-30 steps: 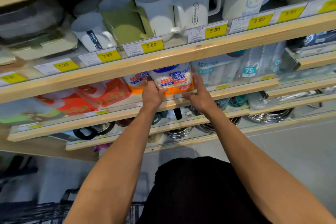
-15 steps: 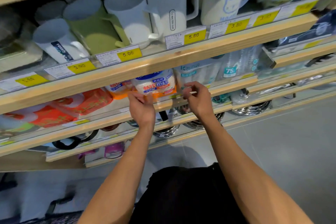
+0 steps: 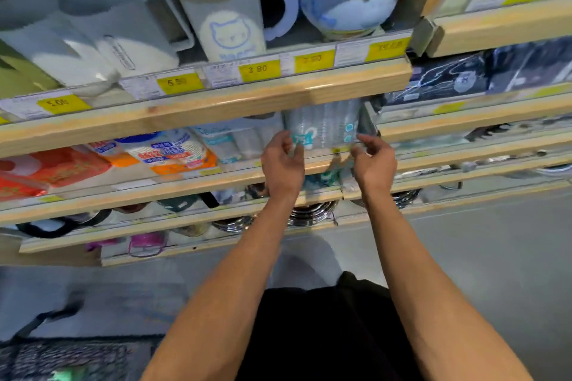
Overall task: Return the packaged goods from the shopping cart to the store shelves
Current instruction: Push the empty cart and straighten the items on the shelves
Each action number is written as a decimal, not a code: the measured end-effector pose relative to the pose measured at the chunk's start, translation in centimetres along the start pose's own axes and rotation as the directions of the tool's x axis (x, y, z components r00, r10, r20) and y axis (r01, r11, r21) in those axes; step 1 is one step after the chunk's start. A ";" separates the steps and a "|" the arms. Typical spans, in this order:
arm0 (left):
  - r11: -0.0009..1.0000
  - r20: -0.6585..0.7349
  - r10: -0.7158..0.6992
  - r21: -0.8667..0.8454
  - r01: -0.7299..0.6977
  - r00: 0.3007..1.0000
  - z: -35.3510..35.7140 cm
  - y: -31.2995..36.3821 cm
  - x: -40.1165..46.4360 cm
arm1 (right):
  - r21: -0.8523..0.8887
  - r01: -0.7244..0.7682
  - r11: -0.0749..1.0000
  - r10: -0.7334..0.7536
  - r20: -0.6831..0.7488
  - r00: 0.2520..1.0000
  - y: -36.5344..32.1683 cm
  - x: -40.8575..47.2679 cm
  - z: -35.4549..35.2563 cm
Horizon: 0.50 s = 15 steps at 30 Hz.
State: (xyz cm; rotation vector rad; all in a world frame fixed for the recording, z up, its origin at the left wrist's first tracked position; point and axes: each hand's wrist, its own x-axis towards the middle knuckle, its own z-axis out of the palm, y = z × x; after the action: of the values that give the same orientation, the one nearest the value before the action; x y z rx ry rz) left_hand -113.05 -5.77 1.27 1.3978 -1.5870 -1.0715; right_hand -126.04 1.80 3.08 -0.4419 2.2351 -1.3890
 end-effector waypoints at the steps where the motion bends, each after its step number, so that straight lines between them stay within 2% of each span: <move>1: 0.998 -0.030 -0.031 0.054 0.032 0.999 0.5 0.5 0.1 | -0.026 0.020 0.999 -0.019 0.055 0.998 0.0 0.8 -0.5; 3: 0.983 -0.098 -0.095 0.147 0.109 0.991 1.5 1.9 -0.1 | -0.078 0.048 0.996 -0.033 0.178 0.983 -0.3 2.0 -1.3; 6: 0.963 -0.101 -0.187 0.179 0.202 0.977 2.5 3.5 -0.4 | -0.186 0.116 0.976 -0.050 0.326 0.944 -0.5 2.5 -1.2; 9: 0.959 -0.034 -0.223 0.172 0.225 0.974 3.3 4.9 0.1 | -0.271 0.180 0.946 -0.074 0.359 0.930 -0.3 2.6 -0.3; 12: 0.957 0.054 -0.281 0.085 0.276 0.958 4.2 6.1 1.2 | -0.267 0.217 0.939 -0.084 0.434 0.897 -0.2 2.5 0.4; 15: 0.937 0.047 -0.335 0.117 0.328 0.941 5.0 6.4 1.9 | -0.302 0.284 0.910 -0.103 0.500 0.860 0.0 2.3 0.6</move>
State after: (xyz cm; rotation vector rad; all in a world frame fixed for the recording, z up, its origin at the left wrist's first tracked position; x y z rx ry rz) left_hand -120.20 -6.83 5.43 1.7655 -1.5061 -1.2531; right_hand -127.64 0.16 2.32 -1.0484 2.0596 -0.8134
